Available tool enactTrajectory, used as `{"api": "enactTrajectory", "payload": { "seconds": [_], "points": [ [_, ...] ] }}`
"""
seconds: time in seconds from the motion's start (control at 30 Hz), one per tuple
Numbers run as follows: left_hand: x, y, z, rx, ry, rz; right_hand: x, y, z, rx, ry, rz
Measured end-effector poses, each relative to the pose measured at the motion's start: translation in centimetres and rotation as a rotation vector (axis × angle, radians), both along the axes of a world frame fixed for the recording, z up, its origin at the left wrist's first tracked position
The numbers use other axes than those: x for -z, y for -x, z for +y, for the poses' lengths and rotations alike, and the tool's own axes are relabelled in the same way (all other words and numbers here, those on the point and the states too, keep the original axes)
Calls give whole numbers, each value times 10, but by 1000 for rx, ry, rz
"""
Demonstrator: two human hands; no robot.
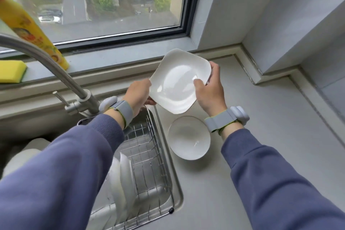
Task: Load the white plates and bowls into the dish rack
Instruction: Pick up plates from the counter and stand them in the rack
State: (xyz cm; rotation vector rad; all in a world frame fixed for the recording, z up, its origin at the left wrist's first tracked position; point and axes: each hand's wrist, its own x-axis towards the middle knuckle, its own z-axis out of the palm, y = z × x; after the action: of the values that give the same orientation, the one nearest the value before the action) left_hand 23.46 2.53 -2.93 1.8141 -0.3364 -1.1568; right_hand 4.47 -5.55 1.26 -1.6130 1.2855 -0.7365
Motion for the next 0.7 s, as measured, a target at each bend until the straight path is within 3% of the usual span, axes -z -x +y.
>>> {"api": "enactTrajectory", "payload": {
  "seconds": [0.1,0.2,0.33,0.43,0.5,0.7],
  "points": [
    [2,-7,30,-8,-1,37,-19,-14,31,-106,-6,119],
    [4,-13,76,107,-29,-57,-38,-28,68,-206,8,264],
    [1,-13,143,598,-64,-288,-48,-29,120,-322,136,471],
    [11,-5,184,974,-238,-571,-33,-29,154,-376,195,576],
    [20,0,203,1116,-334,-674,-19,-29,174,-410,162,619],
    [28,4,225,1149,-317,-813,25,-25,213,-473,82,753]
  ]
}}
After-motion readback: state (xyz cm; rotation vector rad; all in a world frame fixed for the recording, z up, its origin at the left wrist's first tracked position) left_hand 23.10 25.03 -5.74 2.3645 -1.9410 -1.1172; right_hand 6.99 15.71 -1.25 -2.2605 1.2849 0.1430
